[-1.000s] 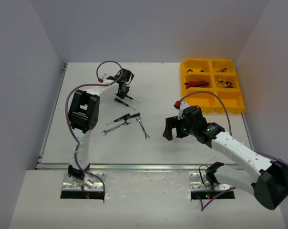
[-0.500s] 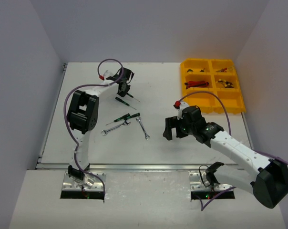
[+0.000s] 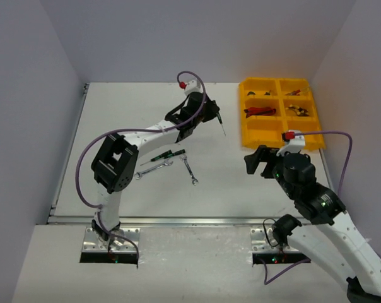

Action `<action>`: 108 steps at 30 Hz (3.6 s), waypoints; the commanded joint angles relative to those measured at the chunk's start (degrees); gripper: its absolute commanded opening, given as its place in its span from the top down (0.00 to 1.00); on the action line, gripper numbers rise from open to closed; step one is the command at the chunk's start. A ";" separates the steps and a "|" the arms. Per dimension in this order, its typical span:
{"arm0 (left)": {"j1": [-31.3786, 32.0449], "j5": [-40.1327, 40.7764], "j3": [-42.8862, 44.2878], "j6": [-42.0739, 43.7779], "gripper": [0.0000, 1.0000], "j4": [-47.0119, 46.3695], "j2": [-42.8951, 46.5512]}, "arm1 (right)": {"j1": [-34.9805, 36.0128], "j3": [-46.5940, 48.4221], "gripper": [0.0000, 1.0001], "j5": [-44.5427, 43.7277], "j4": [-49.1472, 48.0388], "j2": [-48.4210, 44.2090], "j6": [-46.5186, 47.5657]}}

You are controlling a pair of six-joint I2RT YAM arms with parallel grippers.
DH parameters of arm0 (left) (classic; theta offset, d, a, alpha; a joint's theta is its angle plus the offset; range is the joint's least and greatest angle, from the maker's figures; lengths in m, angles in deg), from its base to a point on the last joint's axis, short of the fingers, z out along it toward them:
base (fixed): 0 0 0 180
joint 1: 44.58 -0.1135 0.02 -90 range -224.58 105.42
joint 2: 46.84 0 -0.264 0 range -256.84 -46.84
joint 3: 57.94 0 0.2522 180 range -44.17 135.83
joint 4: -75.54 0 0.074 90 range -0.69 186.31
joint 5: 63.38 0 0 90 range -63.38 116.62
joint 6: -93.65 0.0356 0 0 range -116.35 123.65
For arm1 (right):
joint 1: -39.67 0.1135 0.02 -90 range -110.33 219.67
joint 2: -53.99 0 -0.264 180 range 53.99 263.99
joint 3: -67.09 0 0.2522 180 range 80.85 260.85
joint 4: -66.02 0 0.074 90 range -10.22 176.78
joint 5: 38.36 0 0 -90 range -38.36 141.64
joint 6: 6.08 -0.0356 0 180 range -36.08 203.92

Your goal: Sort the tools into containers

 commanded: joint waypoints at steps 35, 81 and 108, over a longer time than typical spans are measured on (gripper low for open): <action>9.75 -36.67 45.80 45.73 1.00 -18.05 -36.36 | 0.04 9.83 0.01 -4.83 19.66 -10.83 -1.79; 6.47 -44.56 47.42 41.78 0.83 -28.45 -42.57 | -0.03 7.10 0.01 -5.69 17.11 -8.53 -0.20; -7.94 19.65 11.20 -5.12 0.00 29.10 1.77 | -0.01 4.84 0.01 -6.34 13.05 -4.18 1.61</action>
